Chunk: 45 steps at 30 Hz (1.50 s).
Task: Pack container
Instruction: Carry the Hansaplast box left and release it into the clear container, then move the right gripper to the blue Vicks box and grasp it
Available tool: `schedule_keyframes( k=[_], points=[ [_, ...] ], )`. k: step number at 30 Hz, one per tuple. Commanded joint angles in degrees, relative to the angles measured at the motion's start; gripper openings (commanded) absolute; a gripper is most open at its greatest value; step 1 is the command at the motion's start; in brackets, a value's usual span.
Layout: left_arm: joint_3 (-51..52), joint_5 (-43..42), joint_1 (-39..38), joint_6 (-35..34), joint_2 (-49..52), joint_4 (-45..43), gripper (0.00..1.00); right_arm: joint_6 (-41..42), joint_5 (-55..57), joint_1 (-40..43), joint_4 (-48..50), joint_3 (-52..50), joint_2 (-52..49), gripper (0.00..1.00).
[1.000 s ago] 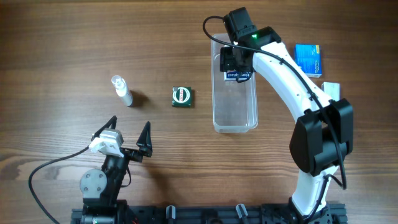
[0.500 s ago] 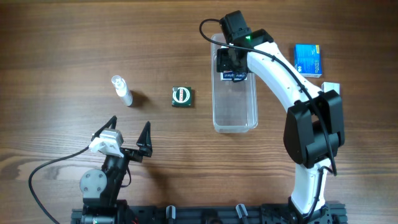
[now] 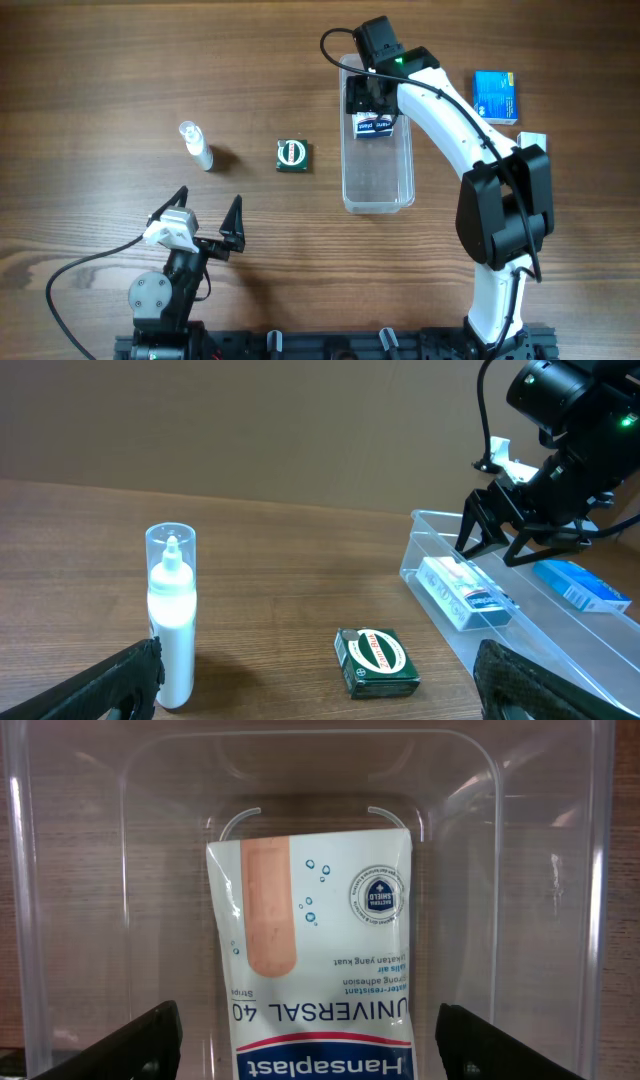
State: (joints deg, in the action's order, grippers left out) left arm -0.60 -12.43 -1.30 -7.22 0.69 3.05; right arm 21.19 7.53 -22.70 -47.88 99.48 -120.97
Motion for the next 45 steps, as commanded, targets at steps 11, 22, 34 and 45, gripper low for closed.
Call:
schedule_keyframes(
  k=[11,22,34,45],
  points=[
    [0.3,0.3,0.6,-0.5,-0.5,0.2,1.0,-10.1,1.7,3.8,-8.8,7.2,19.6,1.0],
    [0.3,0.3,0.6,-0.5,-0.5,0.2,1.0,-30.8,-7.4,28.9,-11.3,6.7,13.1,1.0],
    [0.3,0.3,0.6,-0.5,-0.5,0.2,1.0,-31.7,-3.0,30.7,-8.6,6.7,-3.9,1.0],
    [0.3,0.3,0.6,-0.5,-0.5,0.2,1.0,-33.2,-3.0,31.8,-7.1,6.7,-9.4,1.0]
  ],
)
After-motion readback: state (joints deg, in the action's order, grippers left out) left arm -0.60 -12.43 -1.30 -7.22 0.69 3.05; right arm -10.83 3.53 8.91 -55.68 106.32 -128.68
